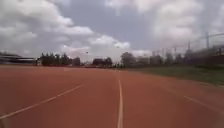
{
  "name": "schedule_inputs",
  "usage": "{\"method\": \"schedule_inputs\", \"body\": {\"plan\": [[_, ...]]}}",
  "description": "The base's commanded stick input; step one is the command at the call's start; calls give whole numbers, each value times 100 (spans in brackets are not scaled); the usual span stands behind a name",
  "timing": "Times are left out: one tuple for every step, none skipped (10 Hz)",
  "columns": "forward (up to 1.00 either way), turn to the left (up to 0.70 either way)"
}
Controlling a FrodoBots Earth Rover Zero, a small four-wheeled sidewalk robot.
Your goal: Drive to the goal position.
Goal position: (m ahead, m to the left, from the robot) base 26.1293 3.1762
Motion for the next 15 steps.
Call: {"method": "schedule_inputs", "body": {"plan": [[70, -35], [70, -35], [70, -35], [70, -35], [70, -35], [70, -35], [70, -35], [70, -35], [70, -35], [70, -35], [70, -35], [70, 0], [70, 0], [70, 0], [70, 0]]}}
